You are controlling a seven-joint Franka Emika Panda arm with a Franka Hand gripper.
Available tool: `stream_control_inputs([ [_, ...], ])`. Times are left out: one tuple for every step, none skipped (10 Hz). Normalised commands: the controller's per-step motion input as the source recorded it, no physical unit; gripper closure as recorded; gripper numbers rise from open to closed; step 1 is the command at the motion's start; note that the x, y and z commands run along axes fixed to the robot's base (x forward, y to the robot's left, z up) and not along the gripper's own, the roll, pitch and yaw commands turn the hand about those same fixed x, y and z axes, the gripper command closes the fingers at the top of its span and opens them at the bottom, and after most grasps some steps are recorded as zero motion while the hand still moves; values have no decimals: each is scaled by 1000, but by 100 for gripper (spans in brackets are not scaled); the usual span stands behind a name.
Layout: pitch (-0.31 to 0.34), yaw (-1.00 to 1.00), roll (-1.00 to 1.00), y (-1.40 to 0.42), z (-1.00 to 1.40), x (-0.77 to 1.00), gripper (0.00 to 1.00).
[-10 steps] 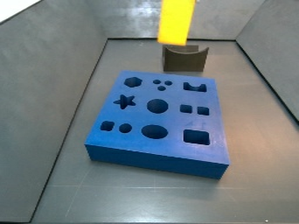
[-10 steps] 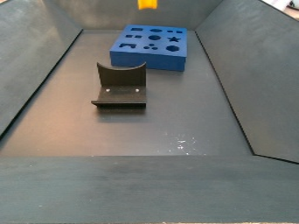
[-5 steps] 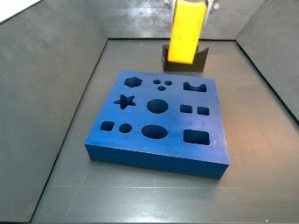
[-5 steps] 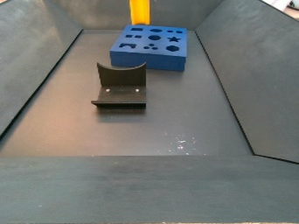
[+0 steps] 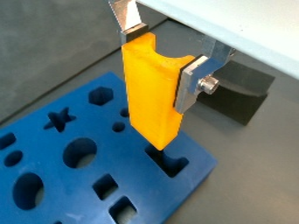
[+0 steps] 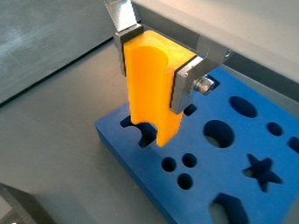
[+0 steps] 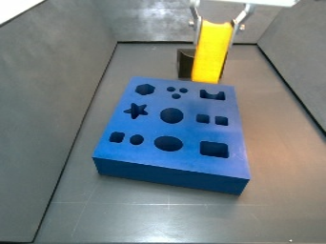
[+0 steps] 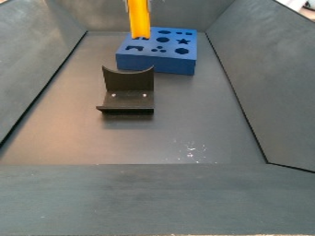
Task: Pick up the arch object. Move up. Place the arch object on the fixture. Regrasp the arch object. Move to above the board. Insert the arch object.
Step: Insert the arch object.
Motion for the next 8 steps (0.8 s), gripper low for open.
stream_control_inputs([
  [139,-63,-77,0,0,517,100],
  [37,0,1,0,0,77,100],
  [-13,0,-1,-77,-123,129,100],
  [-9,0,-36,0,-360,529,100],
  [-10,-54,-21,0,-403,611,100],
  [0,-63,-9,3,-14,206,100],
  [0,0,0,0,-20,9,100],
  [-36,0,0,0,-240,0,100],
])
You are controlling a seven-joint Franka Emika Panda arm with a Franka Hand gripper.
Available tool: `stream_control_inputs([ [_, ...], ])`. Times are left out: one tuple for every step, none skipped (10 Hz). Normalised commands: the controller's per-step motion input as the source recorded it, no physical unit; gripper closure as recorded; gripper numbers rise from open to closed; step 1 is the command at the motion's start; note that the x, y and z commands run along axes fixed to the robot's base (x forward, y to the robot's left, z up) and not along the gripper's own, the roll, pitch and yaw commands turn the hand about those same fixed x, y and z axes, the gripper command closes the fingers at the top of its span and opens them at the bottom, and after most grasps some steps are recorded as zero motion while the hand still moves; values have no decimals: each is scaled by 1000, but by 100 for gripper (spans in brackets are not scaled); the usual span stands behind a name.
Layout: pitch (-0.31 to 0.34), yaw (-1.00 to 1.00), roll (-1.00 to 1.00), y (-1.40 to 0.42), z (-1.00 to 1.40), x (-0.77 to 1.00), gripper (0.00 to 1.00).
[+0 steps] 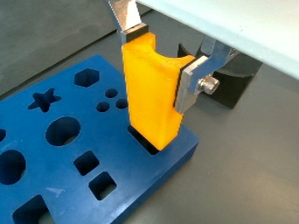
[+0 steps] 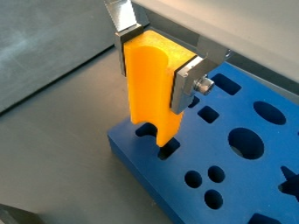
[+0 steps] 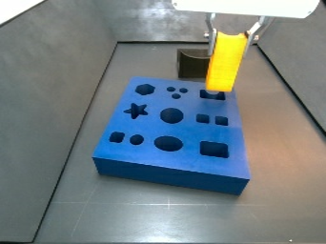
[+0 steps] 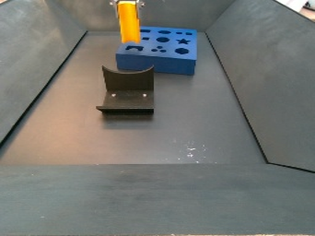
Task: Pick up the arch object. Move up. Place the arch object on the fixture. Regrasp the arch object. Move to above the board. Insert the arch object.
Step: Insert the arch object.
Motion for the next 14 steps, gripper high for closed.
stream_control_inputs([
  [-44,0,0,0,-277,0,100],
  [0,0,0,0,-26,0,100],
  [0,0,0,0,-157,-29,100],
  [0,9,0,0,-203,-71,100],
  [0,97,4,26,-329,-69,100],
  [0,86,0,37,-411,0,100],
  [0,29,0,20,-577,117,100],
  [-29,9,47,0,-797,149,100],
  [-57,6,113,0,-971,111,100],
  [-27,3,124,0,-1000,140,100],
  [-60,14,57,0,-306,0,100],
  [9,0,7,0,0,6,100],
  [0,0,4,0,0,0,100],
  [0,0,0,0,0,0,100],
])
